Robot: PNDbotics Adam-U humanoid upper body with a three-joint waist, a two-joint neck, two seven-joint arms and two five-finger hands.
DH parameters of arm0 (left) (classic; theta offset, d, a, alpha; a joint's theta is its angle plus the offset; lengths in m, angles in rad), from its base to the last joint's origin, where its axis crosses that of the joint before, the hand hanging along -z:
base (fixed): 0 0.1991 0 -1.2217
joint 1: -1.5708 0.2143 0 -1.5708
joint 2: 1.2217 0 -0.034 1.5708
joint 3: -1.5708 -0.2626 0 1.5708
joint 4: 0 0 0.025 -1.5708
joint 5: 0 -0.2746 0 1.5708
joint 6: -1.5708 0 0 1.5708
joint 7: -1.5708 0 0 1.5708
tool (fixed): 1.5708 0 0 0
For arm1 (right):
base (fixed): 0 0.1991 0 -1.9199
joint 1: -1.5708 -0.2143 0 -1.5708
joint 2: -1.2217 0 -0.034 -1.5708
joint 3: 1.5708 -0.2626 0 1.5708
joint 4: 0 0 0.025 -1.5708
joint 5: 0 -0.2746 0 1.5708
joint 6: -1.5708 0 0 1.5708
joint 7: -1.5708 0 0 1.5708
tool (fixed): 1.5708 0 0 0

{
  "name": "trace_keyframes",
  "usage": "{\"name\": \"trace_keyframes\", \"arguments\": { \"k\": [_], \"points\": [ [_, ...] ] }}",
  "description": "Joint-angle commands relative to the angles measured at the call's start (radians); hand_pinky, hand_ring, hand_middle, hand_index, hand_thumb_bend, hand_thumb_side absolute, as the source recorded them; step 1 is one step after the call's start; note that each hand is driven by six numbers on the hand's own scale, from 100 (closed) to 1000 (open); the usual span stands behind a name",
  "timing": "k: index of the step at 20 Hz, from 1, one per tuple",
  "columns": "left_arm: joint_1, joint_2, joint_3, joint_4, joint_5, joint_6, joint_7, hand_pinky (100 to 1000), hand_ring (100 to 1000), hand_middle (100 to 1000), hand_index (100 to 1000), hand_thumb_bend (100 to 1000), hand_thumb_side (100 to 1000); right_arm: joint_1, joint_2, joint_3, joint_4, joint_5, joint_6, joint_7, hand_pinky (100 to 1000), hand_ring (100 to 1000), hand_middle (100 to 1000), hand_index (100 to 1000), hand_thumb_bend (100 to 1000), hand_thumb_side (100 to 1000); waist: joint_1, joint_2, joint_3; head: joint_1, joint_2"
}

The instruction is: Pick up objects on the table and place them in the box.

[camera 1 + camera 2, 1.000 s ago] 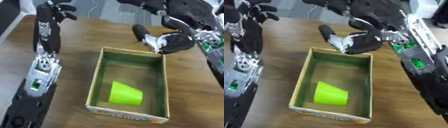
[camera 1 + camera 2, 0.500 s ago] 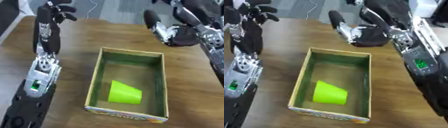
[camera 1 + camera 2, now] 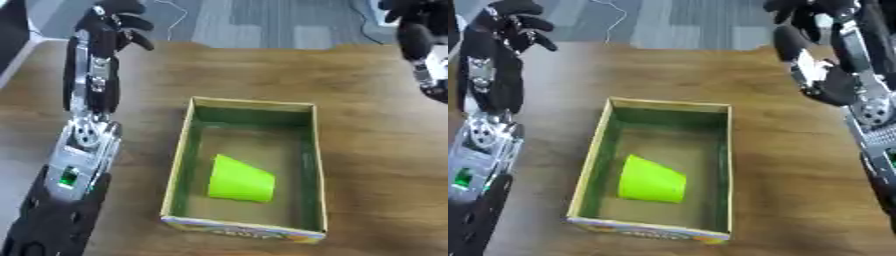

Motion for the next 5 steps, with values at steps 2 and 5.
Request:
{"name": "trace_keyframes", "arguments": {
  "k": [2, 5],
  "points": [
    [0.0, 0.008, -0.007, -0.04, -0.008, 0.002, -0.022, 211, 541, 605, 744, 728, 695, 0.026, -0.027, -0.09, -0.045, -0.062, -0.017, -0.006, 100, 526, 662, 858, 290, 942, 0.005, -0.009, -0.008, 0.016, -0.002],
    [0.001, 0.005, -0.014, -0.06, -0.007, 0.002, -0.033, 233, 542, 605, 745, 692, 757, 0.055, 0.01, -0.137, -0.068, -0.107, -0.018, -0.026, 108, 568, 703, 888, 100, 1000, 0.012, -0.007, -0.015, 0.018, -0.002]
  ]
}}
